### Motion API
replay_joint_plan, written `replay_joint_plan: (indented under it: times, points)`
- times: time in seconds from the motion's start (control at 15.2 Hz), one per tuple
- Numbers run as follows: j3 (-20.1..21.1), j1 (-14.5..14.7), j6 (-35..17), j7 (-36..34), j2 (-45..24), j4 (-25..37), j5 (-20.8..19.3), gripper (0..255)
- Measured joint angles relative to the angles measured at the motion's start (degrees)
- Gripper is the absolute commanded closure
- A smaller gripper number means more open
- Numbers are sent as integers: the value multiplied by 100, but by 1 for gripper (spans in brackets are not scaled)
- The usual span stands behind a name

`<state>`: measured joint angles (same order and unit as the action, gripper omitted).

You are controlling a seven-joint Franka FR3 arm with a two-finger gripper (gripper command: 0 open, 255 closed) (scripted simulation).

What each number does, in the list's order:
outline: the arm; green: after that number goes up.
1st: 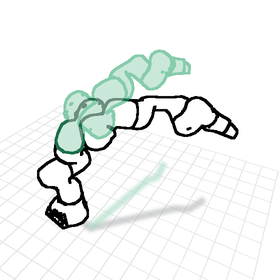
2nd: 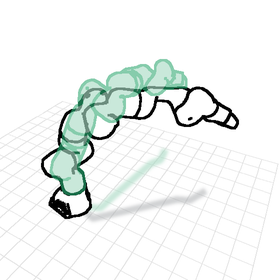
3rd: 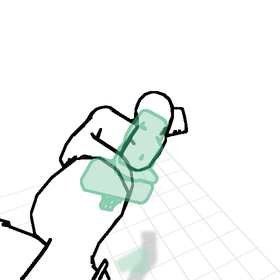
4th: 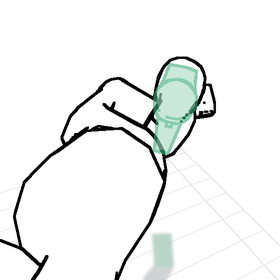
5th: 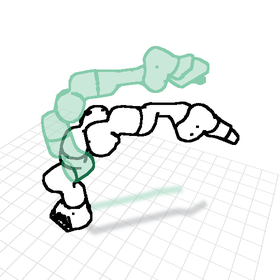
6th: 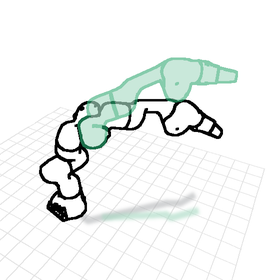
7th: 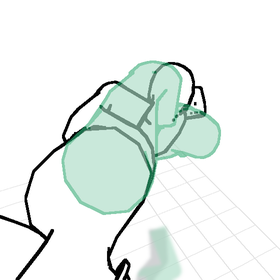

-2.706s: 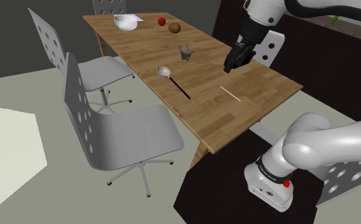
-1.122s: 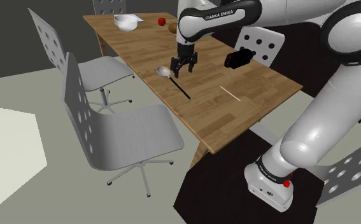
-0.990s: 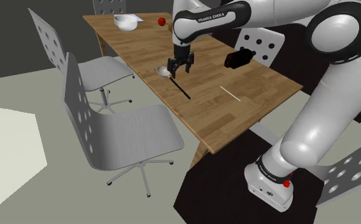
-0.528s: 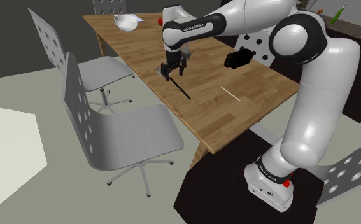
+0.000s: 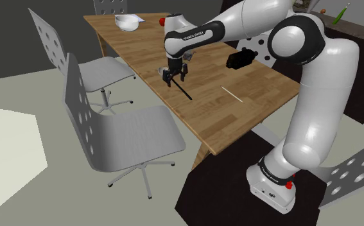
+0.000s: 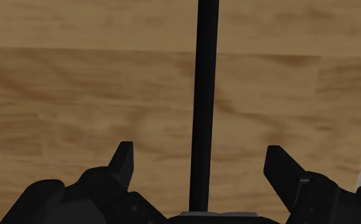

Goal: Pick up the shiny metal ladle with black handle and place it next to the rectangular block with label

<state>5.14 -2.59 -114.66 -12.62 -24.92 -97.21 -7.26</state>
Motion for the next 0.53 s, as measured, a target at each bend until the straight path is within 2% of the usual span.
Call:
replay_joint_plan:
  times: [0.26, 0.33, 0.53]
  points:
    - [0, 0, -13, -1, -4, -7, -1, 0]
    - [0, 0, -13, -1, -4, -7, -1, 255]
    - [7, 6, -13, -2, 0, 1, 3, 255]
